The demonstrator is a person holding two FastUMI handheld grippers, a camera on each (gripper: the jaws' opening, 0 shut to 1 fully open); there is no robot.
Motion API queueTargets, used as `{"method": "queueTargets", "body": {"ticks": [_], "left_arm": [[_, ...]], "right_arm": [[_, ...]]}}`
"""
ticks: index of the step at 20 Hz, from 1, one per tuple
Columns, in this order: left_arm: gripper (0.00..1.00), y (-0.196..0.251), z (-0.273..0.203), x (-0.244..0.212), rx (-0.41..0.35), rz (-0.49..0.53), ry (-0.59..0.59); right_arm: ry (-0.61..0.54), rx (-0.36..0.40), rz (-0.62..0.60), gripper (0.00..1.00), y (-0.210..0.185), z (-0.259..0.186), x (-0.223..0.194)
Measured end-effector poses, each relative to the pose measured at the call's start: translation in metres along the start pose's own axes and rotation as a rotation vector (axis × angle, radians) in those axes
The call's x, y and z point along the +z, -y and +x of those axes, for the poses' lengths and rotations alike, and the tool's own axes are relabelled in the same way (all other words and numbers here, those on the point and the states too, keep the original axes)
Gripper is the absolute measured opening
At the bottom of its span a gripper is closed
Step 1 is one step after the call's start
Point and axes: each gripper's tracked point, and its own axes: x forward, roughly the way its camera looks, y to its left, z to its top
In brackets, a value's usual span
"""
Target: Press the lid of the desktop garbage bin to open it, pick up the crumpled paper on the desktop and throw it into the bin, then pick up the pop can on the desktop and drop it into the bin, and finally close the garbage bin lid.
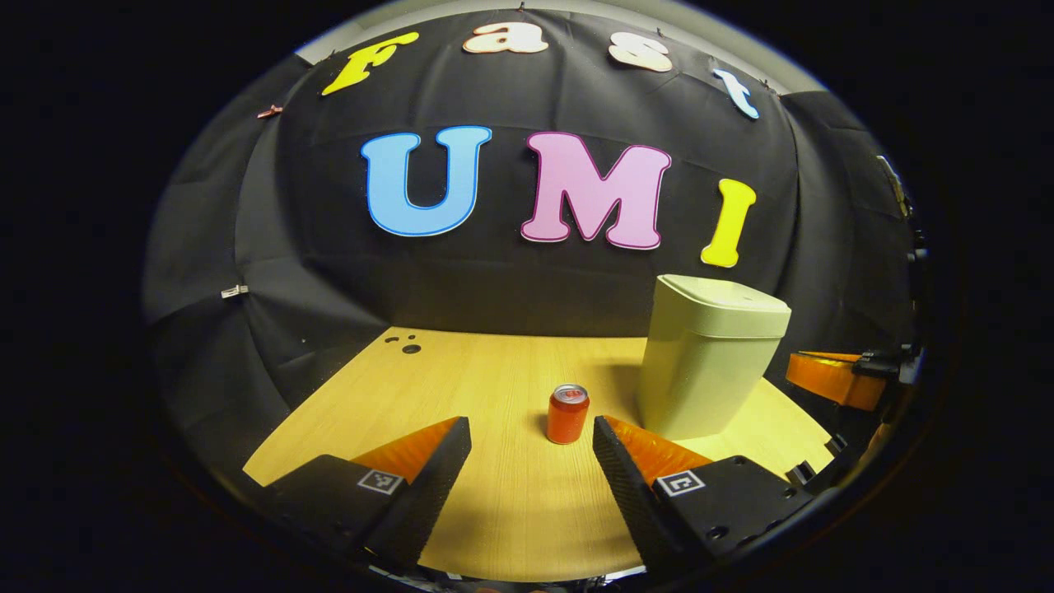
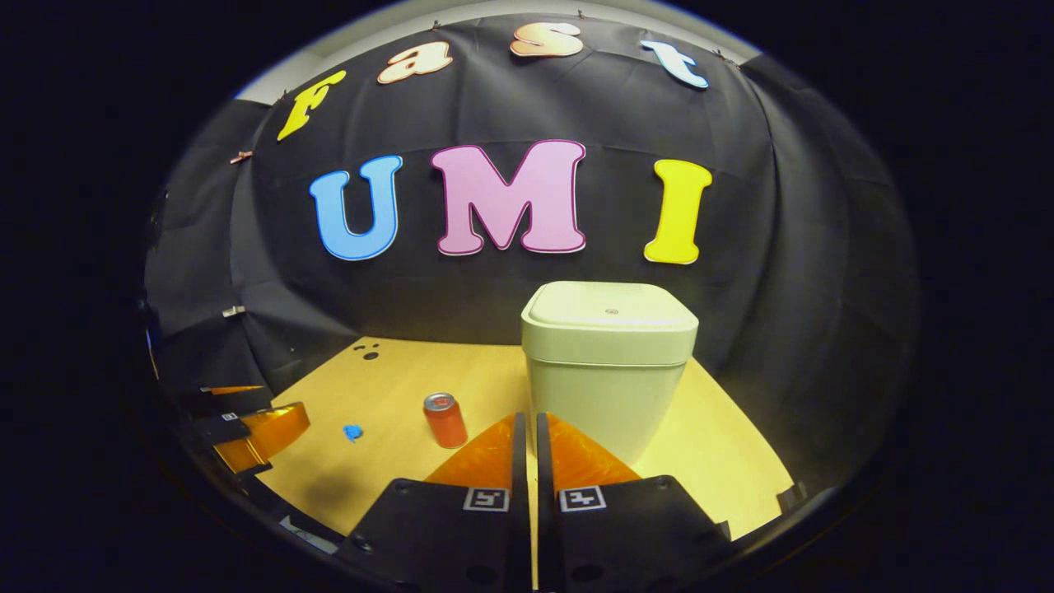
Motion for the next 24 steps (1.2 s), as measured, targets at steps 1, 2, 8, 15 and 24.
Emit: {"method": "queueTargets", "body": {"ticks": [1,2,8,15,24], "left_arm": [[0.95,0.000,0.001,-0.002,-0.002,-0.001,-0.001],[0.95,0.001,0.003,-0.001,-0.006,-0.002,-0.003],[0.95,0.002,0.011,-0.004,-0.014,-0.001,-0.016],[0.95,-0.003,0.020,-0.004,-0.006,-0.002,-0.021],[0.95,-0.018,0.032,0.000,0.045,0.007,-0.022]], "right_arm": [[-0.014,0.015,0.006,0.07,-0.002,0.002,-0.002],[-0.027,0.041,0.034,0.07,-0.008,0.002,-0.007],[-0.061,0.116,0.024,0.05,-0.020,0.005,-0.003],[-0.021,0.094,-0.003,0.05,-0.011,0.021,0.032],[0.049,0.015,0.001,0.05,0.038,0.071,0.090]]}}
